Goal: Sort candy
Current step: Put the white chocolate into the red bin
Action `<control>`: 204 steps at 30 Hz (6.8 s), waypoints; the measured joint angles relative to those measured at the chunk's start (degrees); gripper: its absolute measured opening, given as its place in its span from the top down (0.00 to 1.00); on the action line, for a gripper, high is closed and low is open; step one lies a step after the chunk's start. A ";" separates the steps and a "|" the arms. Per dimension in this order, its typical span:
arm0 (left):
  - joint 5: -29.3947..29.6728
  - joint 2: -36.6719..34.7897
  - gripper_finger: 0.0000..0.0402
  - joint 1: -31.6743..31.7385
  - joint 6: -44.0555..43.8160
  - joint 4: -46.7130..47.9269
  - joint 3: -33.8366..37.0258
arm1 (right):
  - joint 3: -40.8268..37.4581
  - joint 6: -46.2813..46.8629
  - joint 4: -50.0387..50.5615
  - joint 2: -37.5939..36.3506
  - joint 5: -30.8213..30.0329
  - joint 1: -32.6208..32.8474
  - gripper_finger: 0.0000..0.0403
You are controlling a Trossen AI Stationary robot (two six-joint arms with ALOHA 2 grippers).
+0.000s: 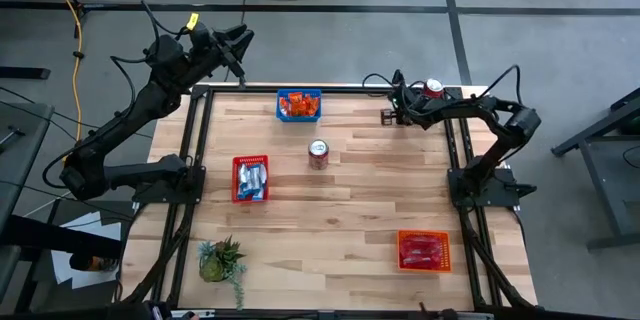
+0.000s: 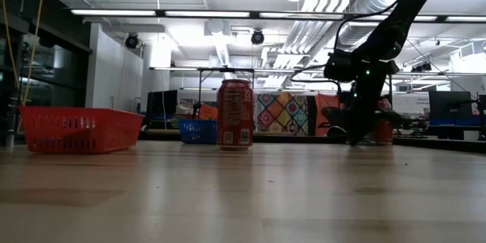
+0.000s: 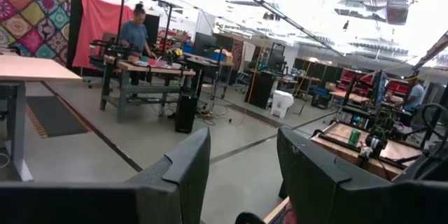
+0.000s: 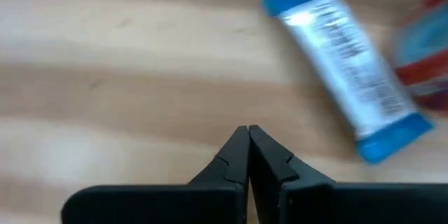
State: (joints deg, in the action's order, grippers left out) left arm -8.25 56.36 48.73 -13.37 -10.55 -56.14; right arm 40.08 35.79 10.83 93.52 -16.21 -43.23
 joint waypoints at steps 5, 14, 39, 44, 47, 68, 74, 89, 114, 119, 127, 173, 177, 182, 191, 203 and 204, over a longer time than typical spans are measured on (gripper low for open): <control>0.04 -0.02 0.62 0.00 0.02 0.32 0.00 | -0.01 -4.62 0.10 -1.74 10.46 4.72 1.00; 0.05 0.00 0.62 0.00 0.04 0.52 0.00 | -0.09 4.92 4.68 -7.66 -6.86 3.89 1.00; 0.08 0.00 0.62 0.00 1.57 0.50 0.00 | 0.02 4.24 3.74 -3.81 -11.87 -5.37 1.00; 0.08 0.00 0.62 0.00 1.63 0.50 0.00 | -0.11 2.23 3.96 -3.81 -11.89 -4.99 1.00; 0.08 0.00 0.62 0.00 1.64 0.52 0.00 | -1.35 -2.39 3.52 -3.81 -12.06 -4.00 1.00; 0.08 0.00 0.62 0.00 3.10 0.54 0.00 | -9.95 -4.68 -8.66 -3.94 -11.95 2.67 1.00; 0.06 0.00 0.62 -0.02 3.10 2.24 0.00 | -9.88 -7.63 -12.62 -3.94 -4.44 6.16 1.00; 0.06 -0.01 0.62 -0.02 1.60 5.16 0.02 | -9.66 -11.66 -9.64 -4.38 16.65 26.69 1.00; 1.33 0.00 0.62 0.00 3.08 4.87 0.02 | 5.75 -28.78 12.36 -18.32 19.81 32.37 0.71; 1.35 0.00 0.62 0.00 3.15 4.94 0.02 | 10.03 -29.95 15.28 -9.77 15.89 32.35 0.48; 1.35 -0.01 0.62 0.00 3.01 5.19 0.02 | 10.56 -29.13 17.31 -1.01 16.26 33.18 0.38; 19.43 18.88 0.34 -46.47 9.28 1.70 -7.05 | 0.76 -30.58 -1.77 -34.73 8.09 35.04 1.00; 22.28 20.54 0.31 -47.84 8.97 1.72 -8.33 | 0.79 -31.91 -14.79 -33.54 6.62 36.55 1.00; 24.04 20.81 0.31 -47.00 6.18 1.22 -8.87 | 2.47 -34.61 -24.77 -30.72 2.48 38.84 1.00; 23.95 20.81 0.31 -47.53 7.74 1.16 -8.87 | 11.71 -41.13 -25.27 -22.20 -0.33 40.77 1.00; 32.29 20.81 0.31 -48.96 13.06 0.39 -8.87 | 18.71 -43.80 -22.78 -16.49 0.20 40.77 1.00; 31.98 20.81 0.31 -48.94 13.04 0.24 -8.87 | 18.73 -43.80 -22.77 -16.51 0.22 40.77 1.00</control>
State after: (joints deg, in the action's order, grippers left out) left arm 23.73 77.17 -0.21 -0.32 -10.31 -65.01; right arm 58.80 -8.01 -11.94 77.02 -15.99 -2.46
